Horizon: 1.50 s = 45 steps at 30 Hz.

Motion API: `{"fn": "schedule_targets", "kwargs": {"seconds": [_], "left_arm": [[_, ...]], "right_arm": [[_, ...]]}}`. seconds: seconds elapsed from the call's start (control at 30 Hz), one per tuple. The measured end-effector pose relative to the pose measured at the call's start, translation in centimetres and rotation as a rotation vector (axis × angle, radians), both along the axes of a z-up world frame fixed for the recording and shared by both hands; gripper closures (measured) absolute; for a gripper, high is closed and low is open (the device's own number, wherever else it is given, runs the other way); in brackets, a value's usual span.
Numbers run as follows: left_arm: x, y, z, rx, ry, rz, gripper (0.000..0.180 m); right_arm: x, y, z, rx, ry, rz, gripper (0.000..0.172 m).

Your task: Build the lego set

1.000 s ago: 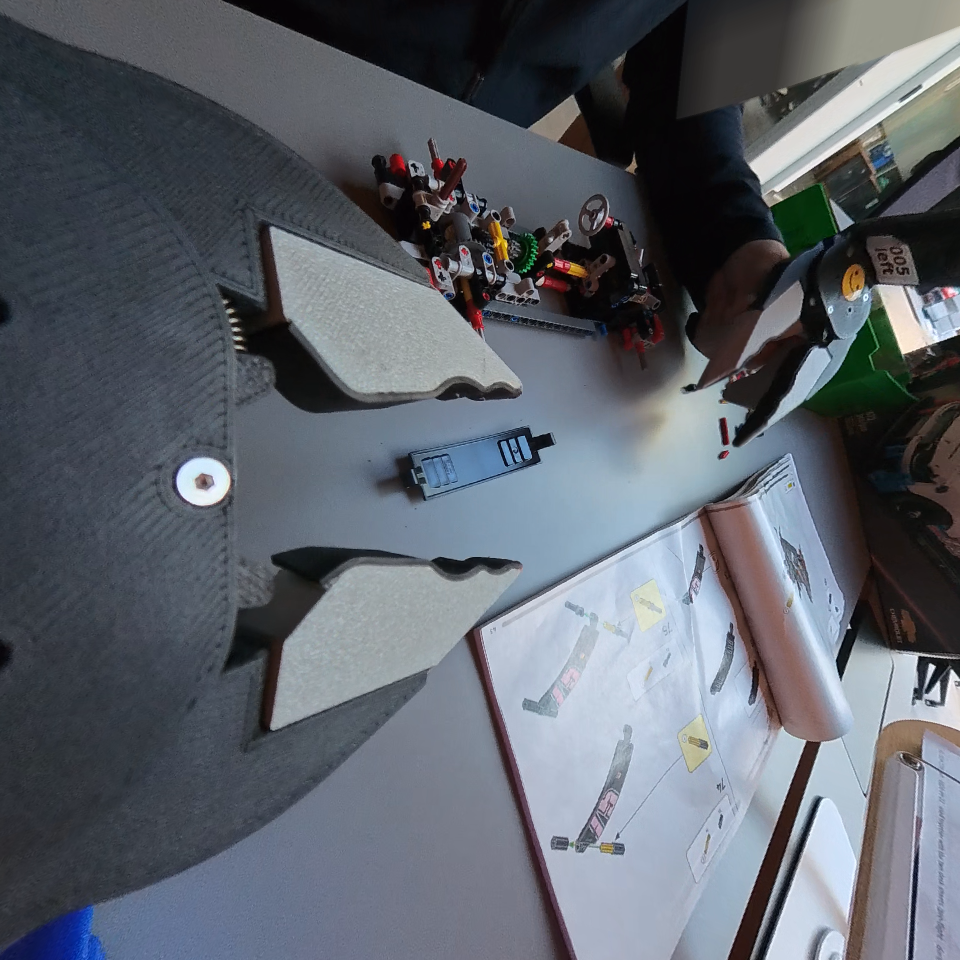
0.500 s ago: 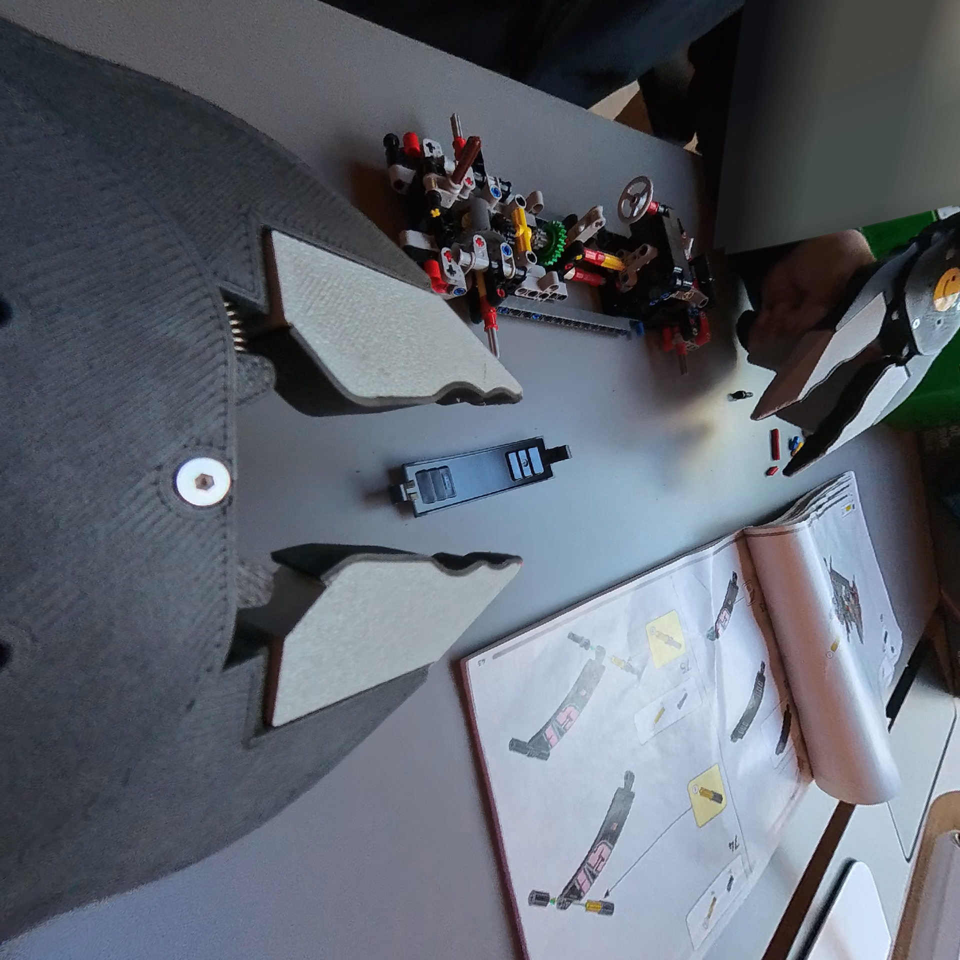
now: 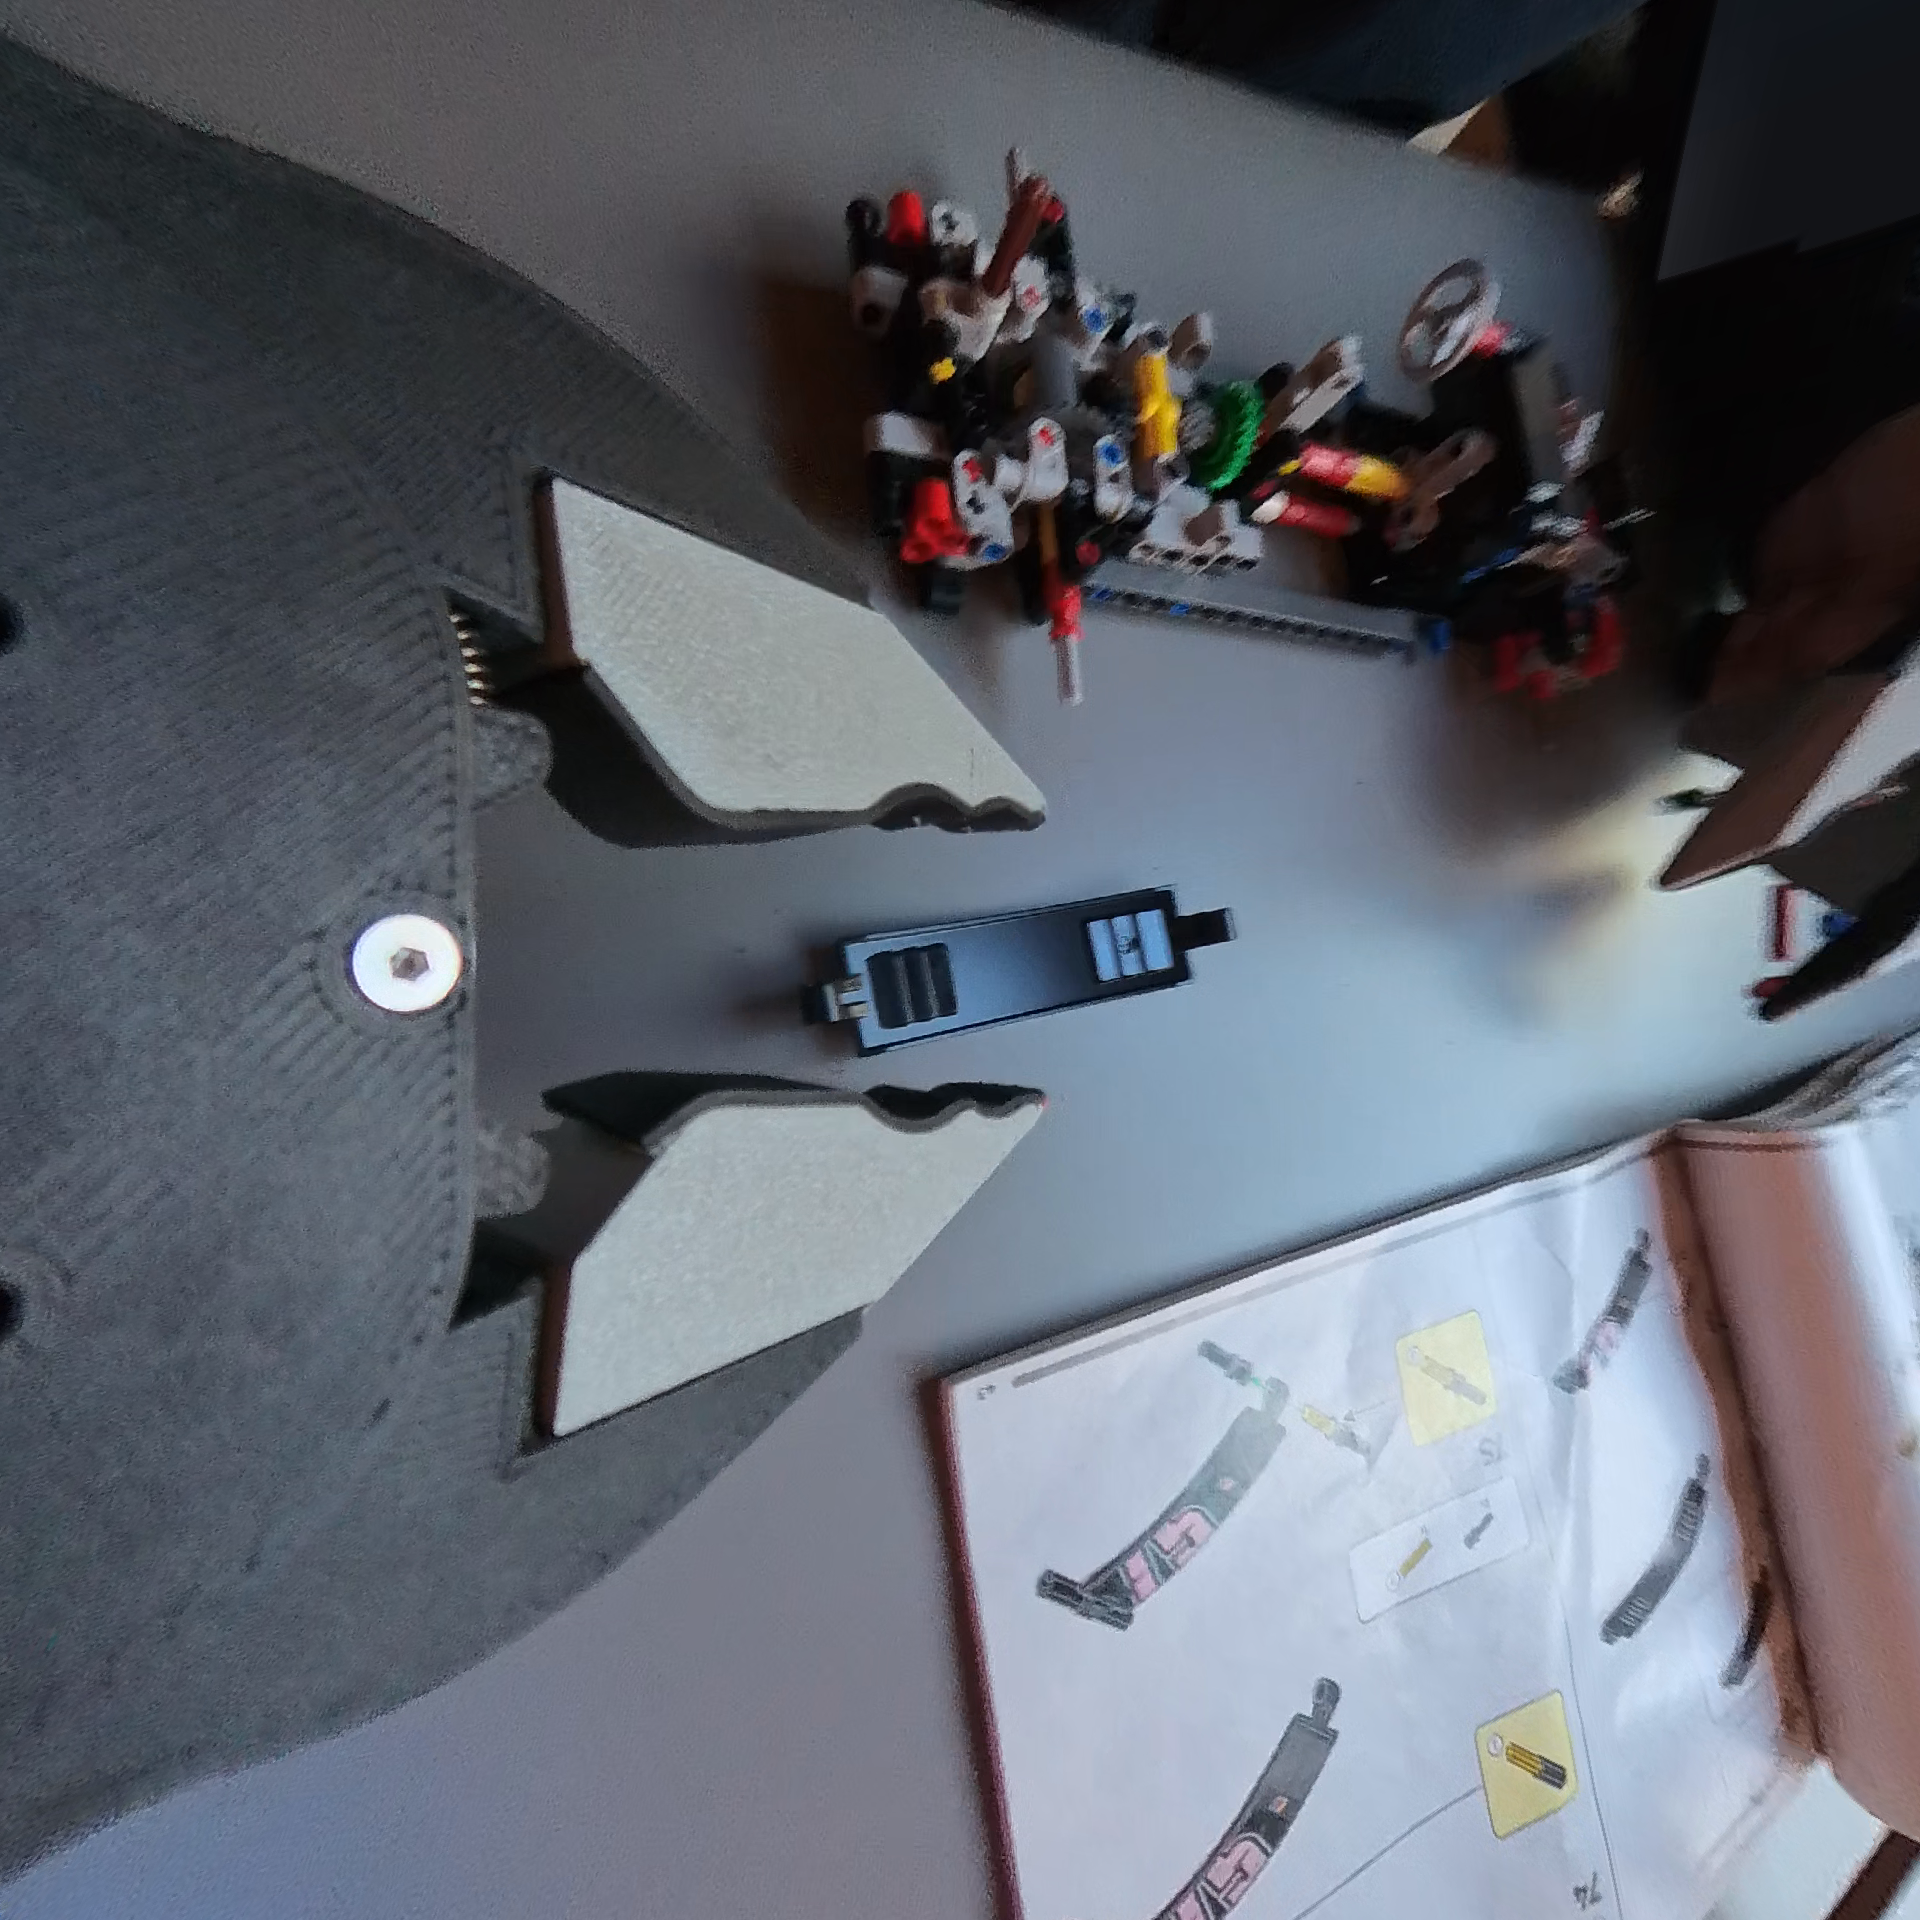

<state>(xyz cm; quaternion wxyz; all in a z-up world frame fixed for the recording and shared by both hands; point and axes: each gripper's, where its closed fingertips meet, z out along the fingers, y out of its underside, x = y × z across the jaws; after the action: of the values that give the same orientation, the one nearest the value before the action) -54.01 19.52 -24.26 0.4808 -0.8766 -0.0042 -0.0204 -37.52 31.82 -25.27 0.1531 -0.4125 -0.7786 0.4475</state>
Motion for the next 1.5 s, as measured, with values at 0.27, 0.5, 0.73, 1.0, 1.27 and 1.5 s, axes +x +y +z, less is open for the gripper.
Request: {"fn": "schedule_targets", "kwargs": {"seconds": [0.27,0.5,0.73,1.0,1.27,1.5], "left_arm": [[0.2,-0.1,0.4,0.012,-0.004,-0.003,0.13],[0.5,0.2,-0.1,-0.012,0.081,-0.019,0.13],[0.9,0.4,0.4,0.004,0.265,-0.052,0.134],[0.5,0.4,-0.1,-0.01,0.278,-0.042,0.135],[0.9,0.5,-0.3,-0.021,0.319,-0.072,0.135],[3.3,1.2,0.8,0.02,0.584,-0.26,0.134]], "right_arm": [[0.8,0.5,-2.2,0.122,-0.079,0.016,0.152],[0.5,0.7,-2.3,0.136,-0.081,-0.001,0.172],[-0.3,1.1,-1.9,0.203,-0.021,-0.049,0.172],[0.5,1.2,-0.4,0.107,0.009,-0.056,0.12],[0.1,0.8,-2.3,0.22,-0.032,-0.042,0.148],[-0.7,-0.1,-1.7,0.057,-0.103,-0.076,0.149]]}}
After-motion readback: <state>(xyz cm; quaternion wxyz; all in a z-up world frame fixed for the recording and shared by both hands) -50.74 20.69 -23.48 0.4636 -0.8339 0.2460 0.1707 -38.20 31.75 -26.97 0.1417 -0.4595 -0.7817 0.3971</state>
